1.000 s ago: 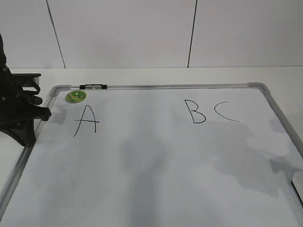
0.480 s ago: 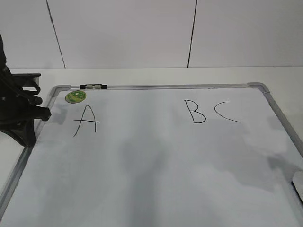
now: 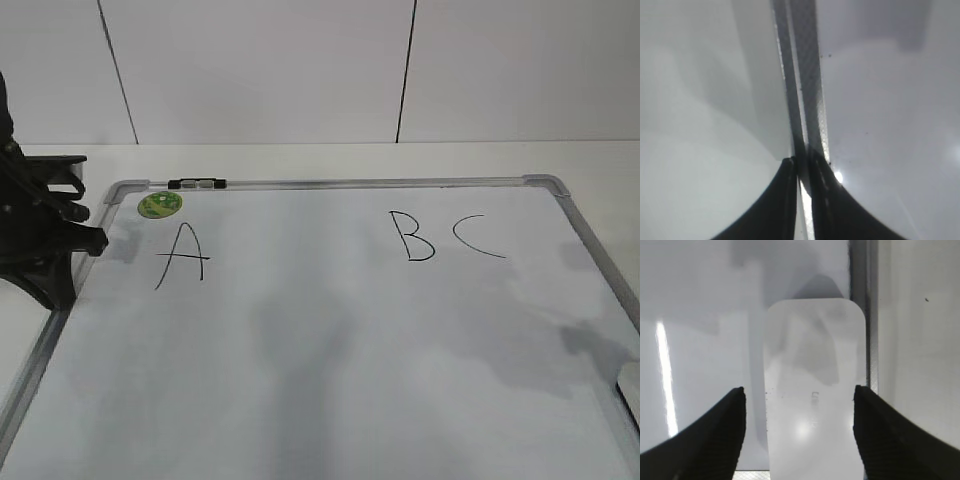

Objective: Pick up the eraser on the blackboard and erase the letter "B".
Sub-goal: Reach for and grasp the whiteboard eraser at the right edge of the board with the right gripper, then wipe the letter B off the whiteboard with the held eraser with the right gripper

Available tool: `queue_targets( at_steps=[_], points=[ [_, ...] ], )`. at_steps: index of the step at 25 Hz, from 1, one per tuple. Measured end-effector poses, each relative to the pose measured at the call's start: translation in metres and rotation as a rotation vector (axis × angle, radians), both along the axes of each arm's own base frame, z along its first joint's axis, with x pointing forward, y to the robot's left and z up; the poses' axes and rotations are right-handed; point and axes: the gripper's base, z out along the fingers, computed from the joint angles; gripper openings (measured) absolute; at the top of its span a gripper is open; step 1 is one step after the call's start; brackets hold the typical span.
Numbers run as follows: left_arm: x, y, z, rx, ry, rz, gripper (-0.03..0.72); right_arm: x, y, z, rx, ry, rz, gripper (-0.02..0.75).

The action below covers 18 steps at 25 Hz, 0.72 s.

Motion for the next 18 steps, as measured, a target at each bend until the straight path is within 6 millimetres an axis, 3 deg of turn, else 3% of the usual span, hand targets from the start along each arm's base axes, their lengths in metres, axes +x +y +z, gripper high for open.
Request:
queue_targets(
  at_steps=[16, 18],
  points=[
    [0.0000, 0.0003, 0.0000, 0.003, 0.000, -0.002, 0.040, -0.0053, 0.0003, -0.0011, 0.002, 0.060, 0.005, 0.522],
    [0.0000, 0.0003, 0.0000, 0.003, 0.000, -0.002, 0.040, -0.0055, 0.0003, -0.0012, 0.002, 0.062, 0.005, 0.548]
  ],
)
